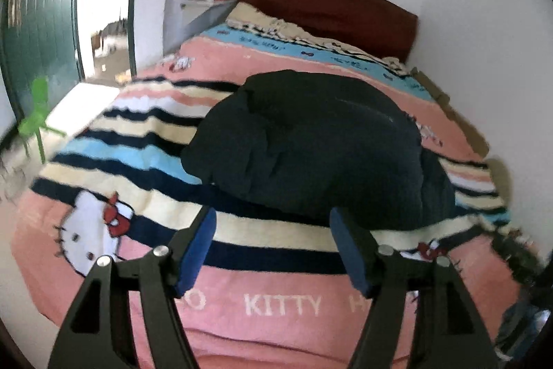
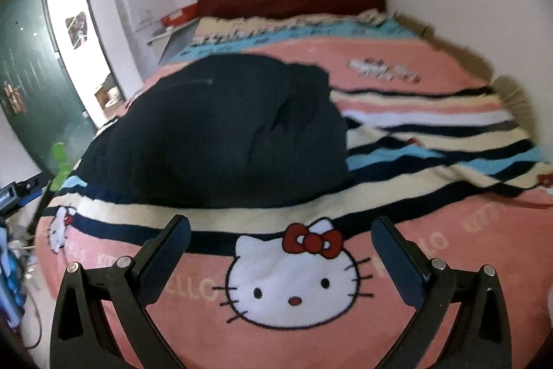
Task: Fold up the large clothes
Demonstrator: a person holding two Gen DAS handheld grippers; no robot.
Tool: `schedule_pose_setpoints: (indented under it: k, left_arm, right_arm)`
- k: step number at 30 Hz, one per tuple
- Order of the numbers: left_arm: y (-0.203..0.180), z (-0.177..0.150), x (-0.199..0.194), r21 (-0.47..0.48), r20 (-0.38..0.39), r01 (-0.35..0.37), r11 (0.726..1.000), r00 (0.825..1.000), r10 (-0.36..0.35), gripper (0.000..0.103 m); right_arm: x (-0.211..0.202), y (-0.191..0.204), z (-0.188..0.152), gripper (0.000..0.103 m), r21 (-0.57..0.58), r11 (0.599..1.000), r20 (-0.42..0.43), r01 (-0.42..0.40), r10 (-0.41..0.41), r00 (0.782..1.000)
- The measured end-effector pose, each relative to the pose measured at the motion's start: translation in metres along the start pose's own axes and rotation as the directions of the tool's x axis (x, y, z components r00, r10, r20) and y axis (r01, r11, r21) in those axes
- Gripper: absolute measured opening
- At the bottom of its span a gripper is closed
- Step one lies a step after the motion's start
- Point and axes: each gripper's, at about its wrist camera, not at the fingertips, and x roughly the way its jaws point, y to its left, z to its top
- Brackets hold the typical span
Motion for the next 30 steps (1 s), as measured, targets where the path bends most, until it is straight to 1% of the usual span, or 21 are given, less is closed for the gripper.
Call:
schedule_pose_setpoints:
  k: [3,6,9,11,14,20,25,30]
  left_arm:
    - [-0.018,-0.008,-0.018,0.079,0.06,-0.045,0.996,0.997,0.04,0.067]
    - [-0.029,-0.017,-0.039,0.112,0.119,-0.045,0.993,0.992,0.031,0.067]
    - [-0.04,-0.026,-0.055,0.153,0.152,-0.031,0.988,0.988,0.008,0.067]
    - [-0.045,-0.033,-0.062,0.166,0.176,-0.044,0.985,0.984,0.014,0.067]
    - [-0.049,-0.04,-0.068,0.177,0.193,-0.043,0.983,0.981,0.008,0.067]
    - [-0.061,-0.051,-0.074,0.207,0.213,-0.049,0.977,0.977,0.004,0.067]
    - [-0.063,-0.053,-0.076,0.205,0.22,-0.035,0.978,0.975,-0.012,0.067]
    - [-0.063,-0.054,-0.071,0.208,0.215,-0.047,0.977,0.977,0.001,0.067]
  right_arm:
    - [-0.025,0.012,-0.009,0.102,0.015,0.999,0.061,0.048,-0.049,0.997]
    - [-0.046,0.026,-0.019,0.102,0.009,0.997,0.1,0.08,-0.08,0.992]
    - [-0.064,0.04,-0.025,0.102,-0.019,0.993,0.143,0.117,-0.113,0.983]
    - [-0.074,0.045,-0.028,0.102,-0.025,0.991,0.169,0.129,-0.123,0.978]
    - [-0.087,0.051,-0.031,0.102,-0.029,0.99,0.204,0.138,-0.129,0.97]
    - [-0.101,0.057,-0.035,0.102,-0.047,0.987,0.246,0.152,-0.136,0.96]
    - [-0.103,0.055,-0.036,0.102,-0.048,0.989,0.25,0.142,-0.126,0.96]
    - [-0.096,0.053,-0.037,0.102,-0.057,0.99,0.237,0.131,-0.114,0.965]
